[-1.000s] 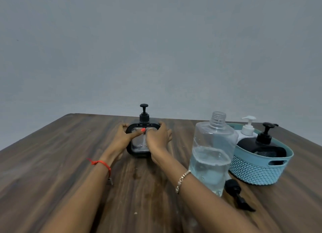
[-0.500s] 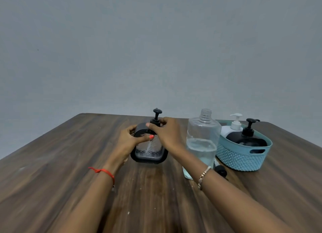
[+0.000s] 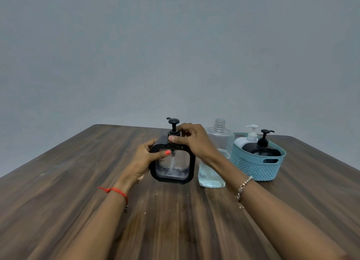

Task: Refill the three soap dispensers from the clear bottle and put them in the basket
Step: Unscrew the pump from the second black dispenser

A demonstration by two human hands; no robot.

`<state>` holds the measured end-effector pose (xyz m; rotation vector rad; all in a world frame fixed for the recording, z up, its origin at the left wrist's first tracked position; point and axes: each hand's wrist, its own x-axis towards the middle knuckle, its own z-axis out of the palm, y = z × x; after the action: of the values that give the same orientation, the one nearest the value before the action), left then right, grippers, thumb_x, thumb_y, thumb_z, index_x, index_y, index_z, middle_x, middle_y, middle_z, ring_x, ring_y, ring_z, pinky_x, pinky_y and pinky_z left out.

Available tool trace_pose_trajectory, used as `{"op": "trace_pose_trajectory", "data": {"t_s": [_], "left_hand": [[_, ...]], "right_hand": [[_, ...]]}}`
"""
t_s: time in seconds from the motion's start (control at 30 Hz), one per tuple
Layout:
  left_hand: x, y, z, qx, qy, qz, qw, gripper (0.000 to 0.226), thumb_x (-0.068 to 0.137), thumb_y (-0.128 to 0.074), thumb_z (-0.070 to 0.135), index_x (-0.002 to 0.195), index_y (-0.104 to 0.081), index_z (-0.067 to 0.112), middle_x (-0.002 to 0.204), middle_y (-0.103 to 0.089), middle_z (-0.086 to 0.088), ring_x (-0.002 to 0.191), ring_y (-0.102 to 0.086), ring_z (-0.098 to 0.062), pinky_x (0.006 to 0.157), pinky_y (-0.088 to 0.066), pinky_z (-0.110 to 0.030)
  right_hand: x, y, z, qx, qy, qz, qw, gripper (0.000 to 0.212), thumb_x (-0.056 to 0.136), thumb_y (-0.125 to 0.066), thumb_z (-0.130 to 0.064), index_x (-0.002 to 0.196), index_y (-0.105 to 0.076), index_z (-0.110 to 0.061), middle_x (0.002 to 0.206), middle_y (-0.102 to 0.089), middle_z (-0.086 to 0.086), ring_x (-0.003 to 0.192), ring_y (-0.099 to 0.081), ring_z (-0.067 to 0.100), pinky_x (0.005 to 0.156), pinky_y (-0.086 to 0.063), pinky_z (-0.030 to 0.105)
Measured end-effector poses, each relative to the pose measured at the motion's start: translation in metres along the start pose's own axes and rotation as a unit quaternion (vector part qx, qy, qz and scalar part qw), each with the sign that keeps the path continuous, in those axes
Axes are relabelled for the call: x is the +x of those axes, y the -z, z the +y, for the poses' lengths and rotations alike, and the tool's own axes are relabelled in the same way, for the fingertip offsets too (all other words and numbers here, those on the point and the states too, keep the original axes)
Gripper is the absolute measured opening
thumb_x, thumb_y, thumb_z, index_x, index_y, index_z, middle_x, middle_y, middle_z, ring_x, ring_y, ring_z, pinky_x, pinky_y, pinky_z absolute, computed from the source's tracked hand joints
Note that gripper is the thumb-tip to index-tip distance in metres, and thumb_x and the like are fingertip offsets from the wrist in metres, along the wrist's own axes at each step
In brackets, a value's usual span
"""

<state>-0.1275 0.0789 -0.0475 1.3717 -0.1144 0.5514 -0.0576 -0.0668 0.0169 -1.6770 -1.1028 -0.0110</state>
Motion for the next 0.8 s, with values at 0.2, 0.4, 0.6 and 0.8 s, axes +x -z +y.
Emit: {"op": "trace_pose_trajectory", "data": {"t_s": [0.2,0.4,0.6,0.8], "left_hand": [[-0.013,-0.002,0.004,-0.024,0.037,-0.023,0.999,0.068,0.030,-0.093,0.029,0.088,-0.067,0.005,0.077,-0.073,-0.004,0.072,-0.068,-0.014,0.064,-0.054,-0.021],[-0.017,-0.015,0.010,0.046,0.027,0.046,0.998,0.024,0.065,-0.074,-0.005,0.084,-0.064,0.007,0.066,-0.072,0.002,0.063,-0.068,-0.011,0.058,-0.053,-0.019],[-0.019,-0.016,0.016,0.049,0.025,0.063,0.997,0.036,0.057,-0.077,0.004,0.091,-0.065,0.006,0.072,-0.073,0.001,0.067,-0.069,-0.013,0.064,-0.055,-0.022],[-0.021,-0.014,0.018,0.066,0.019,0.085,0.994,0.036,0.064,-0.077,-0.002,0.097,-0.065,0.004,0.079,-0.072,-0.004,0.070,-0.069,-0.015,0.065,-0.056,-0.024]], "right_hand": [[-0.008,0.022,-0.002,0.161,-0.053,-0.168,0.971,0.029,0.087,-0.055,0.002,0.114,-0.062,-0.006,0.115,-0.063,0.020,0.104,-0.061,0.025,0.099,-0.046,0.031],[-0.015,0.008,-0.004,-0.036,-0.079,0.004,0.996,0.041,0.070,-0.081,-0.030,0.101,-0.065,-0.009,0.089,-0.064,-0.001,0.081,-0.059,0.009,0.078,-0.048,0.025],[-0.017,0.008,-0.011,0.012,-0.064,0.057,0.996,0.028,0.072,-0.079,-0.014,0.097,-0.069,-0.006,0.082,-0.066,0.001,0.069,-0.061,0.004,0.064,-0.049,0.011],[-0.017,0.000,-0.015,0.064,-0.051,0.055,0.995,0.037,0.075,-0.073,-0.005,0.110,-0.064,-0.014,0.089,-0.063,0.000,0.081,-0.062,0.012,0.068,-0.051,0.012]]}}
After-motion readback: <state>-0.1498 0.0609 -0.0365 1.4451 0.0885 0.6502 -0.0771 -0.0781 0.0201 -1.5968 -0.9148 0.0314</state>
